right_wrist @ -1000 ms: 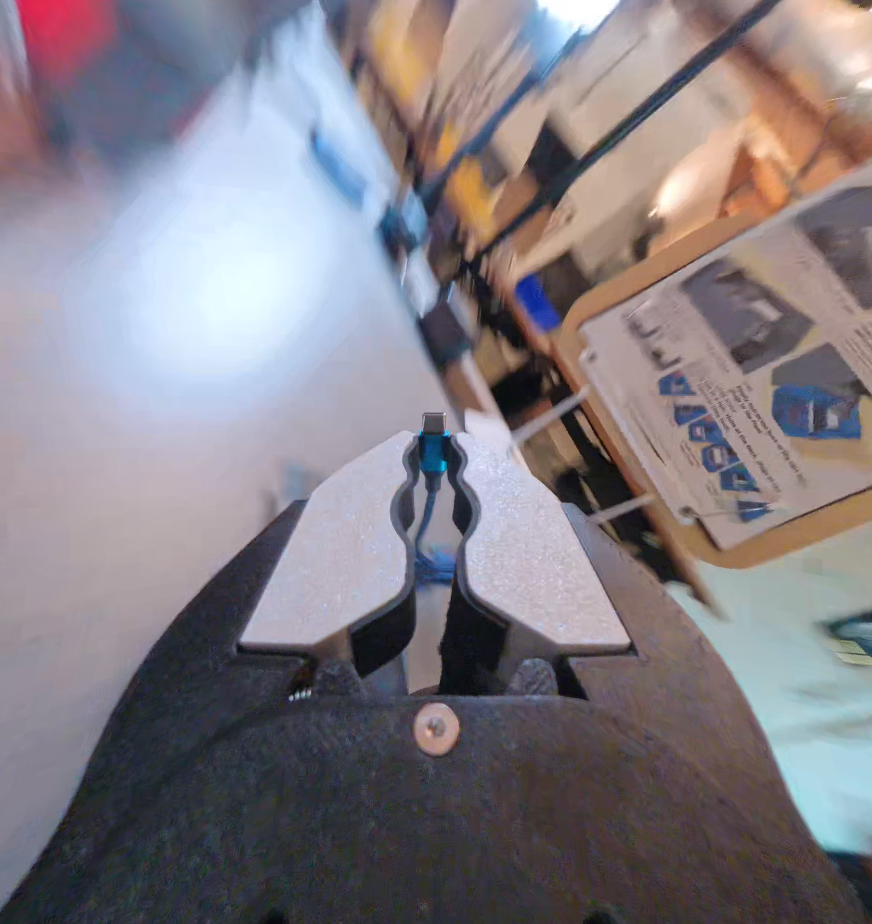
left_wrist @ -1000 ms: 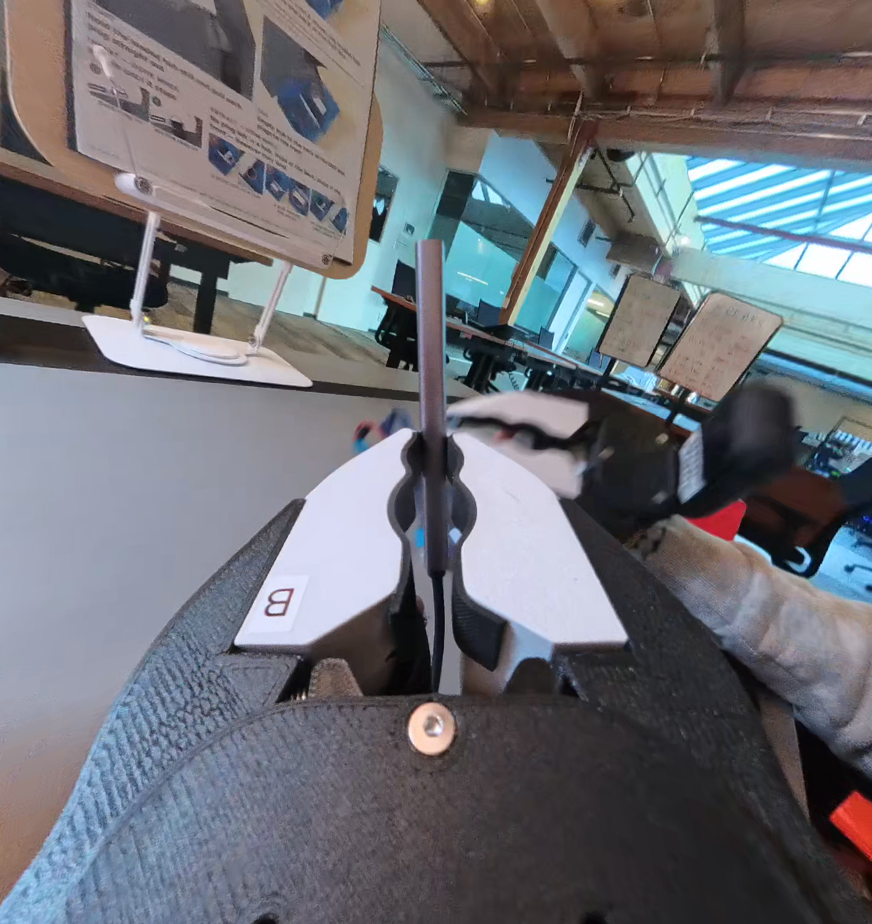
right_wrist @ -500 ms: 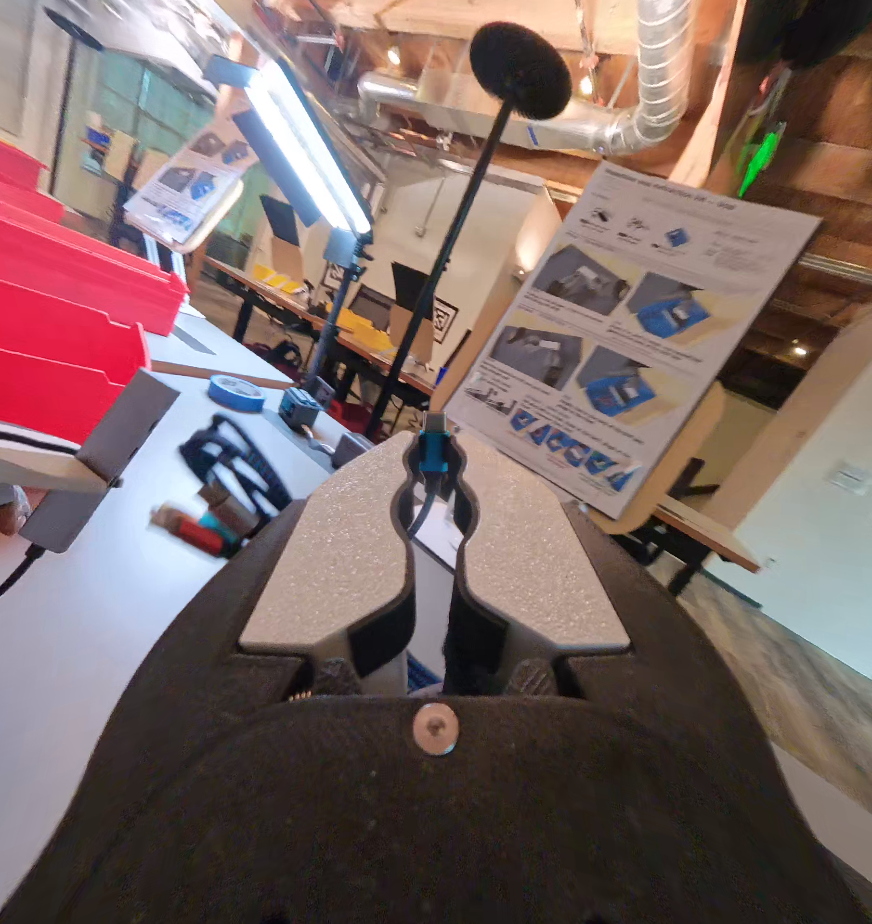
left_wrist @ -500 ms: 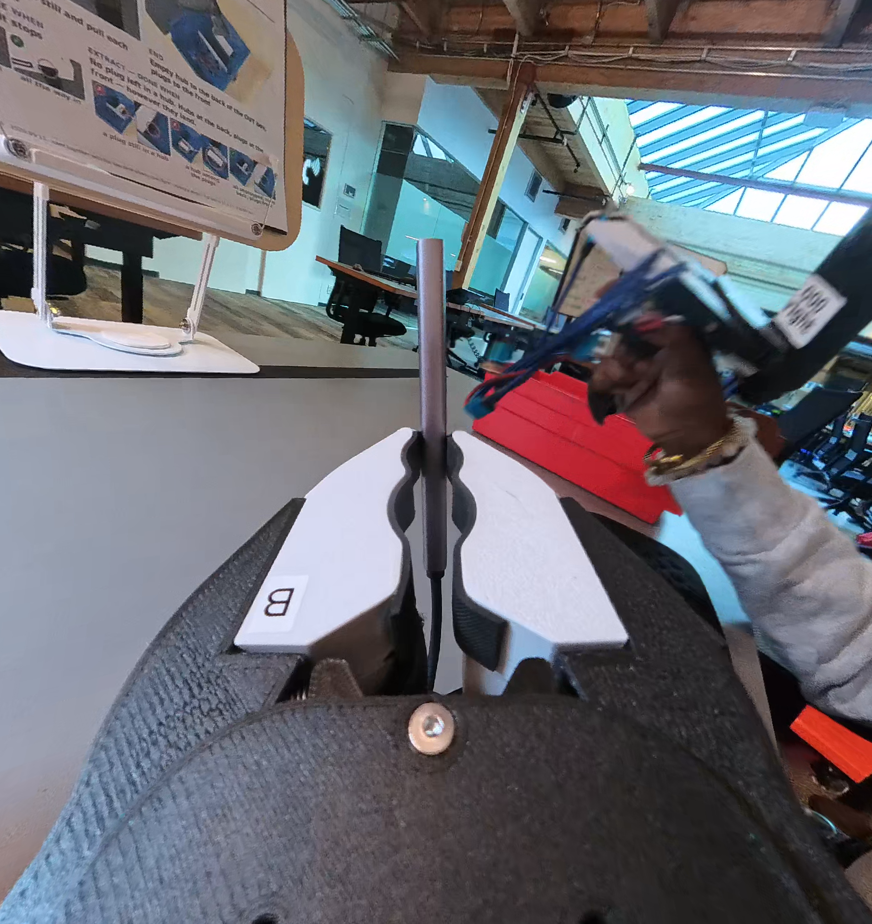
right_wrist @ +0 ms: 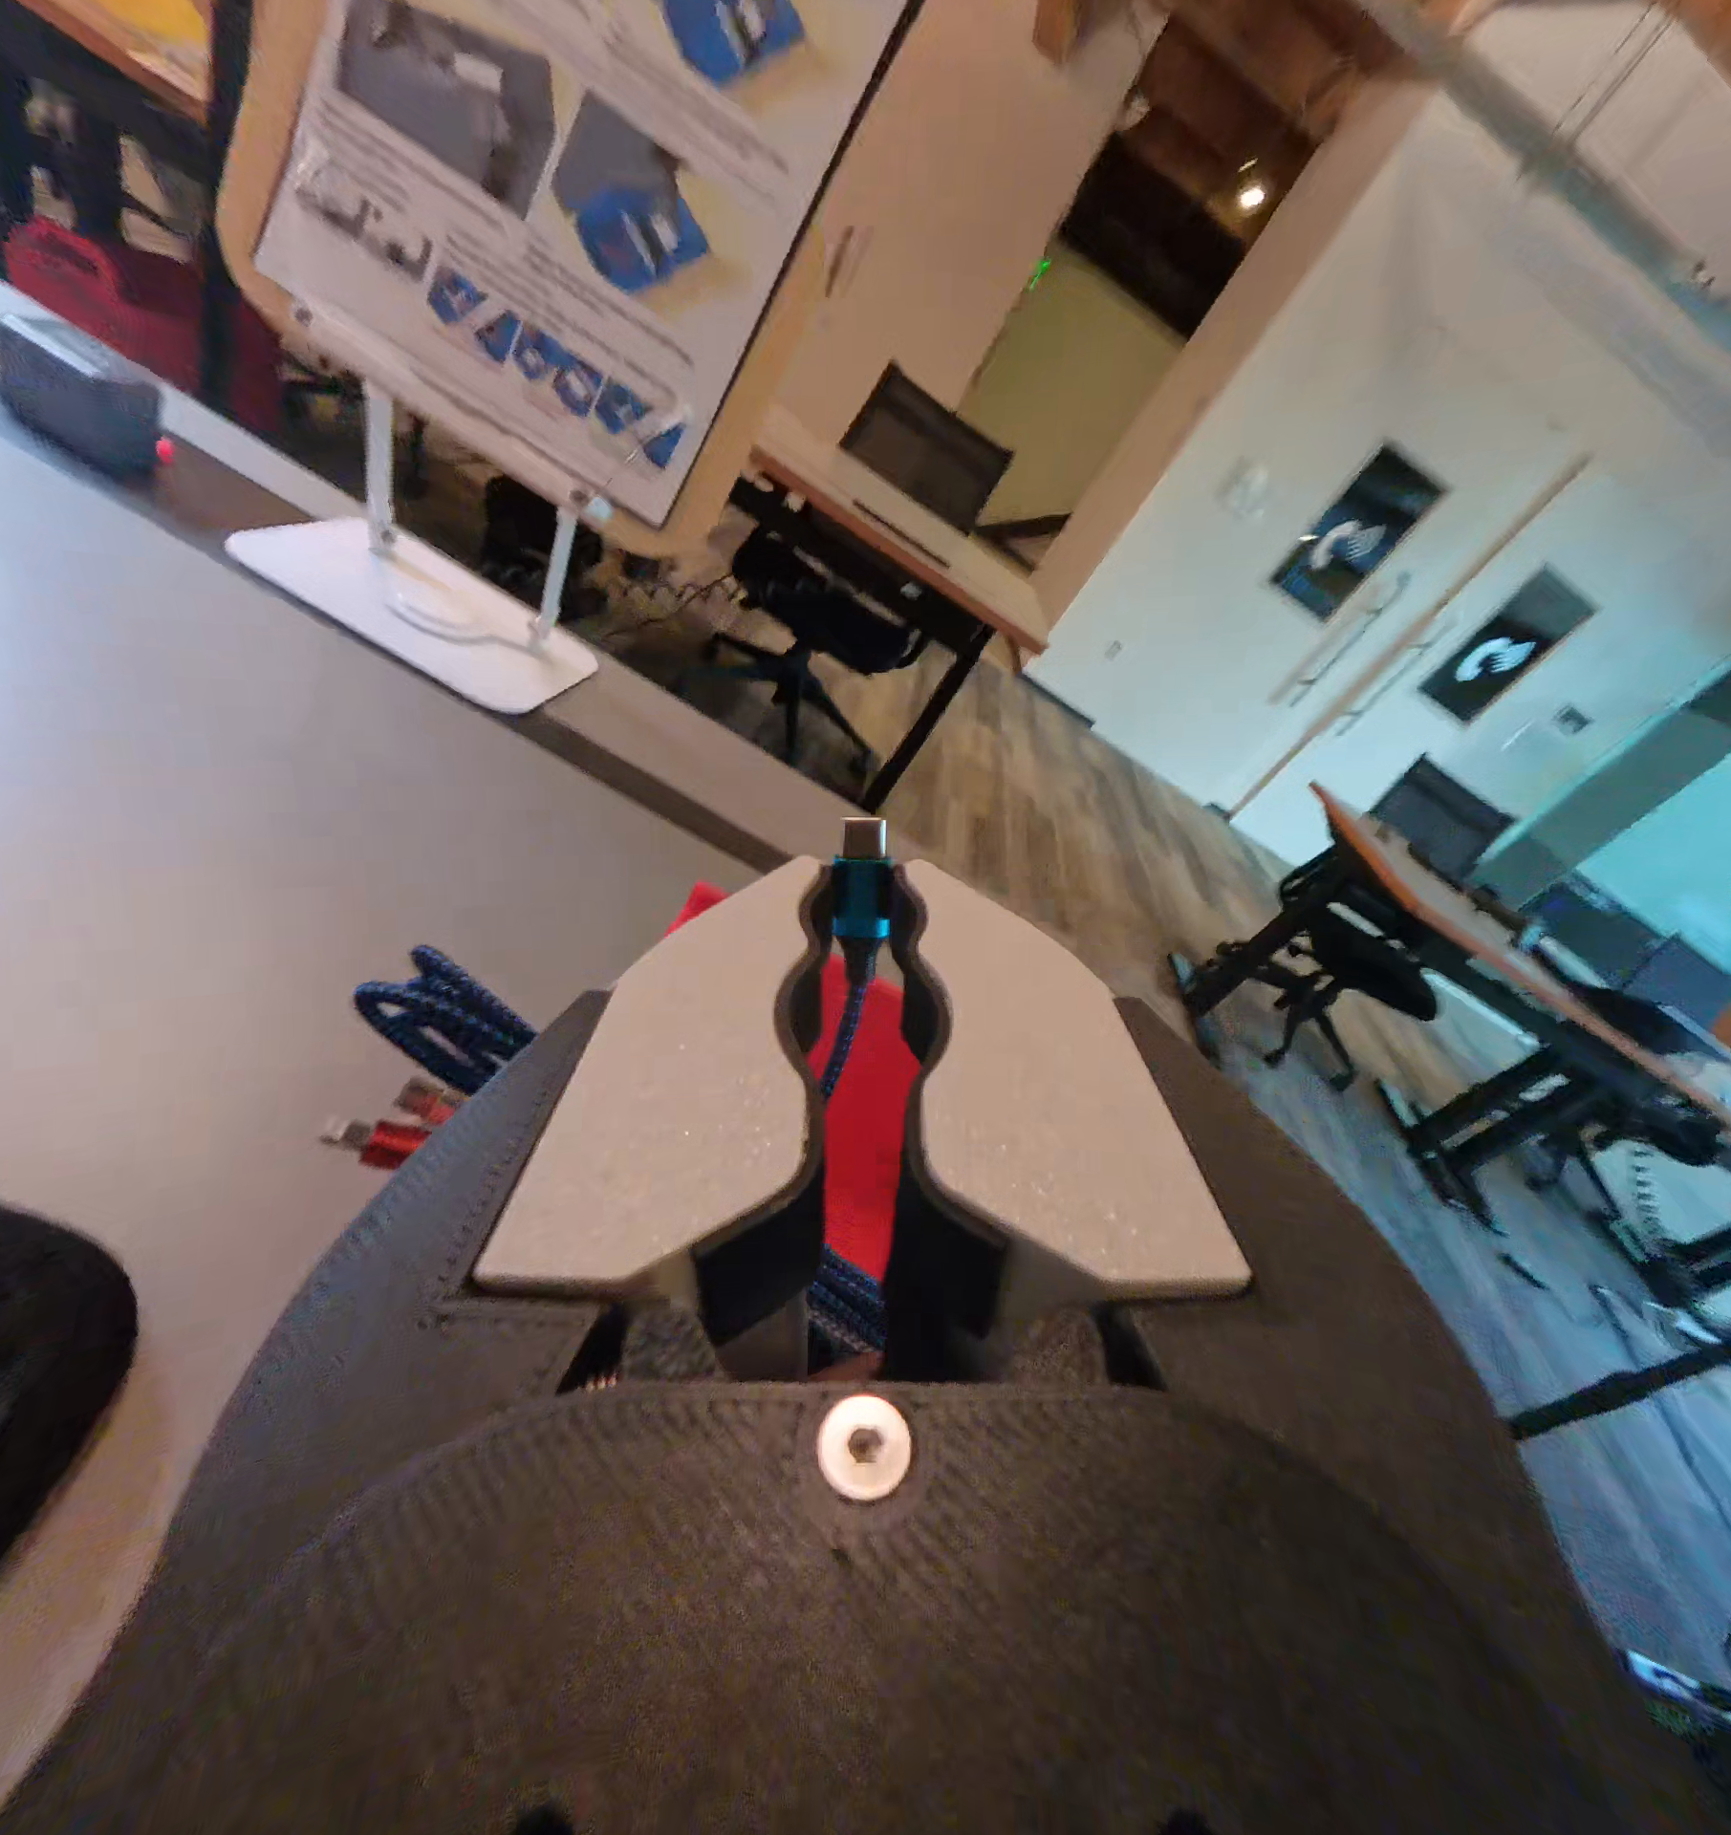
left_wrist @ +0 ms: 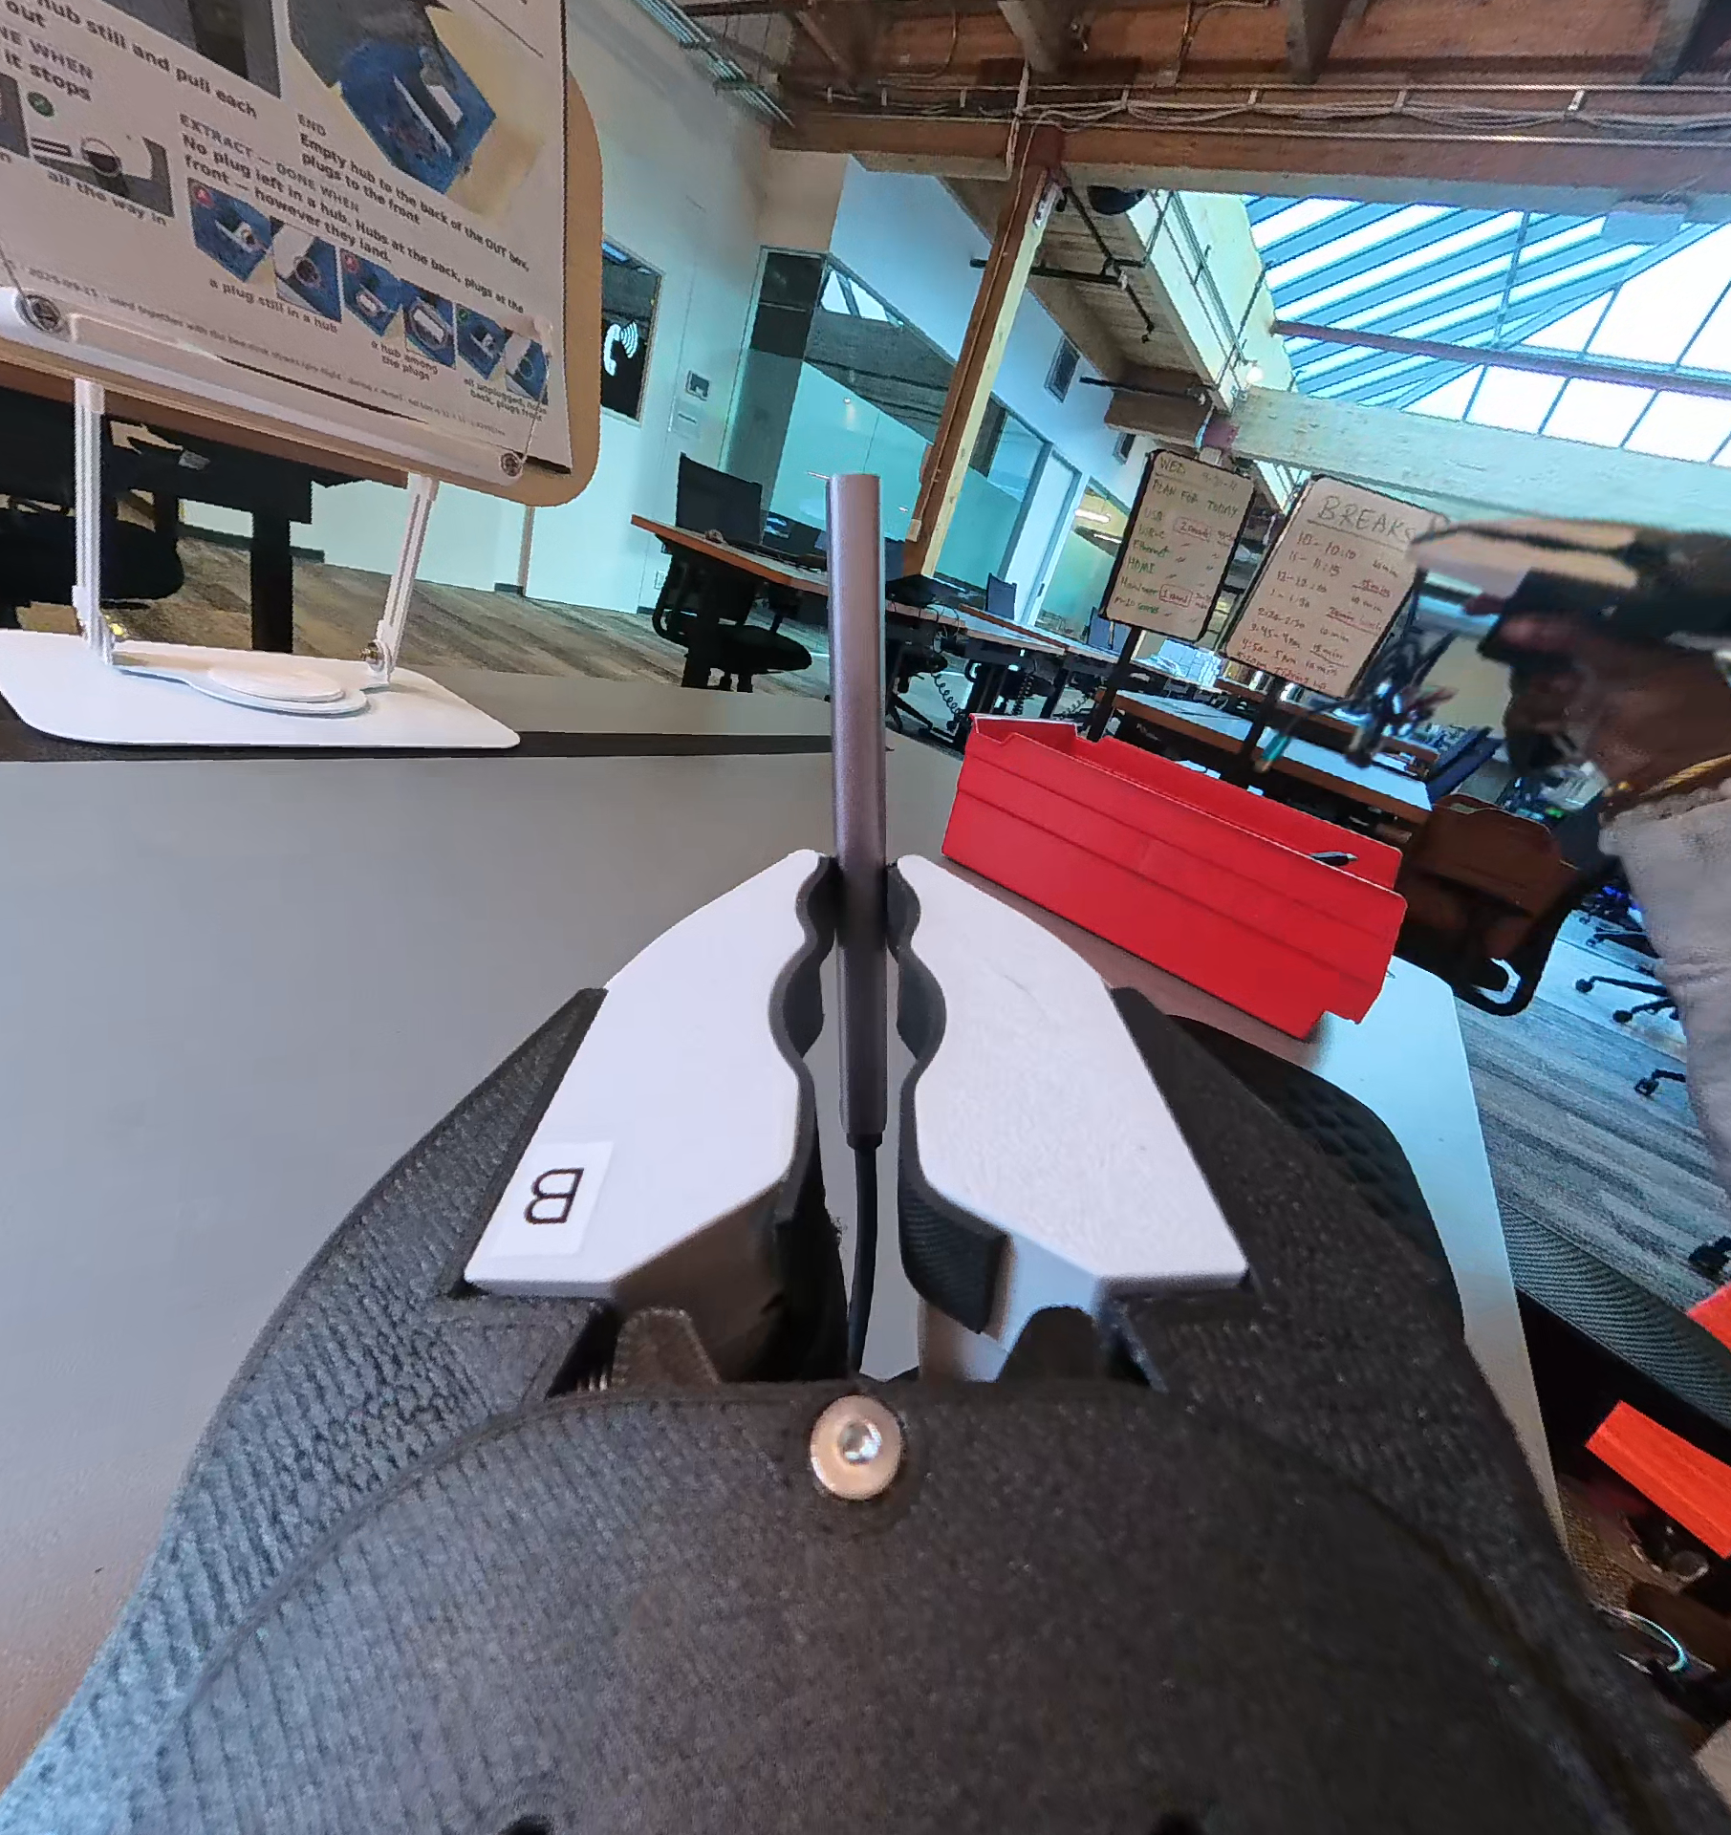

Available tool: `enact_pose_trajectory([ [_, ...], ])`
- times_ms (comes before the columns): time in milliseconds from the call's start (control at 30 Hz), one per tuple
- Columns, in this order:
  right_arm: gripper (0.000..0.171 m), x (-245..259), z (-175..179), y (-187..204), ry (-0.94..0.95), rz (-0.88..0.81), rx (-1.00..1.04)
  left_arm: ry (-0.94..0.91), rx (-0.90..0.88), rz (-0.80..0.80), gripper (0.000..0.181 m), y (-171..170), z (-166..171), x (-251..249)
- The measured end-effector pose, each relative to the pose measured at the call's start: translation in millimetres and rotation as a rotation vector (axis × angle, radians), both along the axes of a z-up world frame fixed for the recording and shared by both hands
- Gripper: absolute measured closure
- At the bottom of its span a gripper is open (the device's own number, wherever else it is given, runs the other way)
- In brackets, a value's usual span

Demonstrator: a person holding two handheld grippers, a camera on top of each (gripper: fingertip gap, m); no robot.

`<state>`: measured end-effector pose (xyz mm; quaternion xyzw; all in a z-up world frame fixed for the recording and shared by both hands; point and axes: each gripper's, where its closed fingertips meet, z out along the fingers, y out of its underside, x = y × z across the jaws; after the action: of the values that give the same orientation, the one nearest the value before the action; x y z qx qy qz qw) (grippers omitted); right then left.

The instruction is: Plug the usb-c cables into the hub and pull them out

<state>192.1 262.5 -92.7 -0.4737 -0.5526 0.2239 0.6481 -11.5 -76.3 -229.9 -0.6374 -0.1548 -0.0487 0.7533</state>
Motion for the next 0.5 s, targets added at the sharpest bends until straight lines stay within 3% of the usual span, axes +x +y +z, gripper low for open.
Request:
enact_pose_trajectory([
  [167, 0.161, 16, -68, 31, -0.087, 0.102, -0.127, -0.005, 0.004, -0.002, 0.171, 0, 0, -1],
  [267, 0.160, 29, -135, 50, -0.312, 0.007, -0.221, -0.010, 0.007, -0.003, 0.171, 0, 0, -1],
  [367, 0.159, 35, -172, 51, -0.439, -0.037, -0.266, -0.015, 0.006, -0.004, 0.171, 0, 0, -2],
  [400, 0.154, 36, -177, 50, -0.456, -0.046, -0.295, -0.015, 0.006, -0.004, 0.171, 0, 0, -2],
  [500, 0.112, 38, -172, 58, -0.450, -0.143, -0.383, -0.012, 0.006, -0.003, 0.171, 0, 0, -1],
])
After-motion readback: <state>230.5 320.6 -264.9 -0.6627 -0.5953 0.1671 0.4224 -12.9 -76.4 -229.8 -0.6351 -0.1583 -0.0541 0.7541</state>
